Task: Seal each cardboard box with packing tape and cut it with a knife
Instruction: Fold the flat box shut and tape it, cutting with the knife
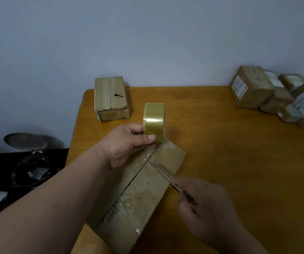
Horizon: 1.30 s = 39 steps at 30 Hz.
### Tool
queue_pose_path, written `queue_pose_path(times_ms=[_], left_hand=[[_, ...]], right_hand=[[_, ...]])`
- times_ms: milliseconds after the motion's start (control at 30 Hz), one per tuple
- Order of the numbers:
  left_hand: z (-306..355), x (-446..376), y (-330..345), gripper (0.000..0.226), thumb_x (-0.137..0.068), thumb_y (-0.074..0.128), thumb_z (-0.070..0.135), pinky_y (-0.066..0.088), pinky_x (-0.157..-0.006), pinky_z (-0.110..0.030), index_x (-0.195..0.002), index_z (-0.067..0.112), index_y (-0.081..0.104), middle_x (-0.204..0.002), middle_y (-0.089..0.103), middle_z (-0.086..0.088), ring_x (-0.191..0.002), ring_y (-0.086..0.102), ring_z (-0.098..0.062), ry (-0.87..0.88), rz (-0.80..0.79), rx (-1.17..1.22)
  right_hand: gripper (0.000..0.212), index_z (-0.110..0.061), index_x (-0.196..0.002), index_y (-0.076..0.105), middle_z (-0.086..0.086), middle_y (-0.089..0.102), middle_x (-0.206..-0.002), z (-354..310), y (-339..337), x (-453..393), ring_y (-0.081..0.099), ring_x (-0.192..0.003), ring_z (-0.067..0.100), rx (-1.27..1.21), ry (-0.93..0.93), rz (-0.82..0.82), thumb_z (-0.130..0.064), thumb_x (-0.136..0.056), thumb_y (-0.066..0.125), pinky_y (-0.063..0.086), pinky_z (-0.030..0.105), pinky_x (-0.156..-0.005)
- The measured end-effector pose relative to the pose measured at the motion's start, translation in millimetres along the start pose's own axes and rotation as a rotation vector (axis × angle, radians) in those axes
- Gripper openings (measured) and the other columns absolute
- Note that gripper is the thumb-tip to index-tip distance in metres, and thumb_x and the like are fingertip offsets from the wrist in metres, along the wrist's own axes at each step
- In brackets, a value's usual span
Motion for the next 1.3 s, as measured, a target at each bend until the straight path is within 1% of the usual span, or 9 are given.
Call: queue_pose_path(times_ms=[133,367,533,700,867,933,1033,1133,1300], left_hand=[[-1.5,0.0,-0.7,0.044,-0.07,0.068,0.005,0.054,-0.094,-0.031,-0.113,-0.004,0.066,-0.117,0.068,-0.021,-0.104,0.066,-0.026,0.008,-0.004,-0.009],[-6.0,-0.2,-3.6,0.038,-0.07,0.068,0.003,0.056,-0.091,-0.032,-0.108,-0.003,0.068,-0.111,0.071,-0.019,-0.1,0.069,-0.024,0.036,-0.029,0.046],[-9.6,-0.2,-7.1,0.028,-0.071,0.069,0.002,0.057,-0.087,-0.031,-0.098,0.004,0.076,-0.11,0.072,-0.017,-0.1,0.07,-0.024,0.054,-0.038,0.066],[-8.0,-1.4,-6.5,0.025,-0.071,0.07,0.005,0.058,-0.081,-0.028,-0.094,0.007,0.078,-0.106,0.073,-0.015,-0.095,0.071,-0.021,0.068,-0.036,0.062],[-4.5,-0.1,-9.8,0.028,-0.071,0.069,0.007,0.058,-0.089,-0.035,-0.098,0.004,0.075,-0.106,0.072,-0.016,-0.092,0.071,-0.023,0.056,0.008,0.146],[-1.1,-0.2,-10.9,0.027,-0.071,0.07,0.011,0.054,-0.094,-0.042,-0.098,0.008,0.074,-0.099,0.073,-0.012,-0.085,0.07,-0.021,0.053,0.039,0.141],[4.9,-0.2,-10.7,0.034,-0.074,0.069,0.018,0.05,-0.096,-0.051,-0.107,0.011,0.069,-0.096,0.072,-0.005,-0.082,0.068,-0.017,0.056,0.065,0.092],[6.4,1.7,-9.3,0.039,-0.075,0.068,0.019,0.05,-0.094,-0.047,-0.113,0.009,0.067,-0.1,0.072,-0.006,-0.083,0.068,-0.017,0.086,0.123,0.102],[6.0,10.3,-14.2,0.026,-0.085,0.064,0.01,0.051,-0.092,-0.036,-0.11,0.009,0.068,-0.1,0.073,-0.009,-0.089,0.068,-0.02,0.176,0.259,0.041]], right_hand=[[0.041,-0.017,-0.106,0.075,-0.008,0.069,-0.074,-4.8,11.9,-7.8,0.055,-0.05,0.005,0.125,-0.001,-0.084,-0.029,-0.077,0.049,0.044,0.019,-0.04],[0.04,-0.019,-0.098,0.076,-0.01,0.065,-0.066,-19.8,17.4,-22.1,0.047,-0.045,0.003,0.26,0.055,-0.059,-0.031,-0.077,0.044,0.01,0.006,-0.049],[0.036,-0.021,-0.099,0.076,-0.013,0.062,-0.063,-15.0,8.5,-13.7,0.032,-0.048,-0.003,0.28,0.066,-0.075,-0.031,-0.074,0.052,0.005,0.005,-0.051],[0.026,-0.018,-0.088,0.076,-0.008,0.06,-0.058,-14.9,16.8,-22.3,0.037,-0.042,0.003,0.32,0.056,-0.034,-0.025,-0.068,0.061,0.004,0.007,-0.049],[0.034,-0.018,-0.098,0.075,-0.004,0.069,-0.071,24.5,-1.8,1.9,0.056,-0.046,0.009,0.325,0.074,0.058,-0.029,-0.08,0.048,0.038,0.019,-0.037],[0.036,-0.016,-0.104,0.074,-0.005,0.073,-0.083,43.3,-5.7,11.5,0.063,-0.06,0.01,0.25,0.132,0.192,-0.029,-0.084,0.047,0.048,0.02,-0.048],[0.03,-0.014,-0.113,0.069,-0.017,0.064,-0.081,71.9,11.7,19.8,0.058,-0.07,0.003,0.07,0.345,0.322,-0.025,-0.092,0.051,0.04,0.005,-0.058],[0.026,-0.022,-0.123,0.059,-0.02,0.055,-0.076,103.4,57.4,30.7,0.057,-0.065,0.005,0.102,0.621,0.136,-0.025,-0.099,0.049,0.04,0.02,-0.057],[0.035,-0.035,-0.133,0.038,-0.011,0.057,-0.124,126.7,120.9,62.6,0.055,-0.113,0.015,0.344,0.76,-0.338,-0.041,-0.098,0.035,0.039,0.039,-0.093]])
Point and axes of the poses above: each hand's wrist, its own x-axis away from the middle knuckle, its own y-axis out of the palm, z = x × y, the point moved 3 cm from there along -x, towards the middle knuckle
